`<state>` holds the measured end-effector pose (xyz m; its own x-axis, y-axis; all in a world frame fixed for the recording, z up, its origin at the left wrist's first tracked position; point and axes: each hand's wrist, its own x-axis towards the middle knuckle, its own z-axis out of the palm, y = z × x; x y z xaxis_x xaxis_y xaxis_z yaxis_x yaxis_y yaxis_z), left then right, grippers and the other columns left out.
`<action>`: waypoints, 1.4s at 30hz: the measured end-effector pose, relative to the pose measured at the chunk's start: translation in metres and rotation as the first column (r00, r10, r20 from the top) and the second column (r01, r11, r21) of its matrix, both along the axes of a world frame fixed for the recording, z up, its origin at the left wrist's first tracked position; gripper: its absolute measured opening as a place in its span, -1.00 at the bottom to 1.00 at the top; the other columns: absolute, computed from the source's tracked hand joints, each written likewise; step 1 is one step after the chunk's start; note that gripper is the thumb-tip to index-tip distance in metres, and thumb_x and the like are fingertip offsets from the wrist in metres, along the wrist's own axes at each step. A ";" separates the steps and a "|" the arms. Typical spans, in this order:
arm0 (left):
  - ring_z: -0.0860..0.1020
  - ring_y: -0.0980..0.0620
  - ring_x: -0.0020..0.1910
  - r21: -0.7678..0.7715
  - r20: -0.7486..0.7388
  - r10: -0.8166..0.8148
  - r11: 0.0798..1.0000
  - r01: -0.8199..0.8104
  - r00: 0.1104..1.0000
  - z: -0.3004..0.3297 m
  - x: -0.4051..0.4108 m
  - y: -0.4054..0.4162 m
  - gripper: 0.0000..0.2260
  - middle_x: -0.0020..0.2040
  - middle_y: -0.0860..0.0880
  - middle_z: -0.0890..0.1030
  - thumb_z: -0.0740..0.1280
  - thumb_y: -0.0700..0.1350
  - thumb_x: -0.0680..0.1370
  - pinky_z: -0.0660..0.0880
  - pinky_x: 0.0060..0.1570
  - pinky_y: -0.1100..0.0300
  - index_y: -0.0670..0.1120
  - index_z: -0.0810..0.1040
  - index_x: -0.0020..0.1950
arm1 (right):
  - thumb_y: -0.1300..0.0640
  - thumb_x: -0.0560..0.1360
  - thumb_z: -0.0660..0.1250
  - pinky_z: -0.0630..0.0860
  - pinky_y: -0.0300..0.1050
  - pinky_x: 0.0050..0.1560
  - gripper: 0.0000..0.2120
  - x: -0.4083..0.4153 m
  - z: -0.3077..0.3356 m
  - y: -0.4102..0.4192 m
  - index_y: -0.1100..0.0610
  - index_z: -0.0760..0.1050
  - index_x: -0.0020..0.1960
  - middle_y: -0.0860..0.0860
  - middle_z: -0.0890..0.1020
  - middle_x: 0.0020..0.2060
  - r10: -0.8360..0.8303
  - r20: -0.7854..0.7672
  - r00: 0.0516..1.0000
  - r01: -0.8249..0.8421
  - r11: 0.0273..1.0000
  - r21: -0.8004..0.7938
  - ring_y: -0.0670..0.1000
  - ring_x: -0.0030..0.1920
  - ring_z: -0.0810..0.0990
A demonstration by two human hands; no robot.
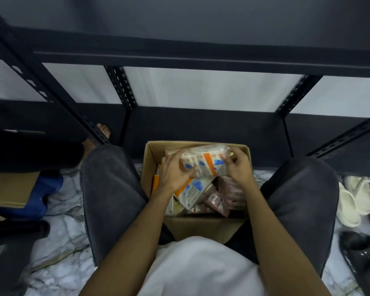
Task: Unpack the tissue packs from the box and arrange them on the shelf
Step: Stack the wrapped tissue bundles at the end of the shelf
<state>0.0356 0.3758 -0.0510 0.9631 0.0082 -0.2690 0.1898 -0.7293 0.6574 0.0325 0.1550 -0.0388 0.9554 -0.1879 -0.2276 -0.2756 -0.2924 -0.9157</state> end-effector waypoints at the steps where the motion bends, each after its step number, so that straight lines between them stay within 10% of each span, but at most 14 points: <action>1: 0.27 -0.11 0.47 0.048 -0.009 -0.056 0.997 0.056 0.998 -0.003 0.001 0.000 -0.20 0.48 -0.02 0.36 0.50 0.32 0.36 0.32 0.43 -0.09 0.20 0.27 0.52 | 0.18 0.60 0.39 0.62 -0.25 -0.27 -0.91 -0.001 0.004 -0.002 0.15 0.53 0.08 0.05 0.67 -0.10 0.013 0.006 1.000 -0.013 1.000 0.008 -0.06 -0.15 0.69; 5: -0.01 -0.16 0.62 0.213 -0.158 -0.222 0.944 0.253 0.962 -0.016 0.017 0.006 0.06 0.64 -0.10 0.08 0.50 0.44 0.23 -0.04 0.57 -0.20 0.18 0.11 0.60 | 0.21 0.58 0.41 0.70 -0.01 -0.15 -0.91 -0.008 0.008 -0.013 0.21 0.57 0.06 0.10 0.66 -0.05 0.025 -0.005 1.000 -0.024 0.995 0.093 0.07 -0.09 0.72; 8: 0.50 -0.04 0.29 0.126 -0.201 -0.238 0.956 0.266 0.950 -0.015 0.027 0.011 -0.19 0.29 0.03 0.54 0.59 0.36 0.11 0.46 0.32 -0.12 0.21 0.40 0.28 | 0.21 0.56 0.43 0.70 0.11 -0.04 -0.81 -0.013 0.008 -0.018 0.30 0.61 0.12 0.21 0.67 0.05 -0.036 -0.019 0.999 0.039 0.980 0.195 0.20 0.01 0.72; 11: 0.52 0.08 0.09 0.047 -0.166 -0.182 0.980 0.192 0.969 -0.013 0.016 0.002 -0.25 0.13 0.08 0.53 0.61 0.35 0.10 0.57 0.10 -0.01 0.16 0.45 0.19 | 0.10 0.54 0.48 0.67 0.18 0.06 -0.76 -0.016 0.012 -0.019 0.23 0.67 0.12 0.18 0.67 0.10 -0.163 -0.076 0.984 0.179 0.921 0.347 0.17 0.05 0.72; 19: 0.45 0.10 0.10 0.343 0.232 -0.328 0.909 0.238 0.916 0.044 -0.002 -0.011 -0.22 0.07 0.15 0.52 0.39 0.55 0.14 0.38 0.15 0.08 0.10 0.53 0.19 | -0.21 0.49 0.42 0.62 0.27 0.14 -0.59 -0.020 0.031 -0.016 0.11 0.69 0.08 0.23 0.71 0.08 -0.434 -0.315 0.844 0.535 0.643 0.548 0.22 0.05 0.71; 29: 0.47 0.07 0.07 0.175 0.660 -0.342 0.936 0.306 0.669 0.176 0.009 0.024 -0.20 0.08 0.09 0.56 0.45 0.51 0.21 0.38 0.11 0.07 -0.02 0.59 0.23 | -0.16 0.72 -0.01 0.50 0.15 0.35 -0.48 -0.048 0.116 -0.020 0.10 0.48 0.46 0.18 0.52 0.41 -0.169 -0.072 0.983 0.153 0.537 0.830 0.21 0.41 0.50; 36: 0.41 0.10 0.13 0.280 0.808 -0.374 0.923 0.263 0.455 0.289 0.039 0.015 -0.25 0.13 0.07 0.53 0.55 0.40 0.22 0.23 0.15 0.26 -0.02 0.58 0.26 | -0.07 0.66 0.15 0.57 -0.01 0.20 -0.60 -0.040 0.237 -0.054 0.11 0.52 0.36 0.11 0.61 0.28 -0.212 0.392 0.895 -0.055 0.821 0.569 0.15 0.30 0.57; 42: 0.40 0.14 0.08 0.501 0.608 -0.573 0.814 0.294 0.549 0.379 0.102 -0.007 -0.28 0.07 0.19 0.54 0.49 0.49 0.16 0.24 0.17 0.15 0.19 0.54 0.22 | -0.05 0.60 0.34 0.62 -0.18 0.01 -0.55 -0.002 0.311 -0.057 -0.03 0.39 0.46 -0.01 0.67 0.06 0.030 0.667 0.744 0.005 0.999 -0.050 -0.05 0.07 0.68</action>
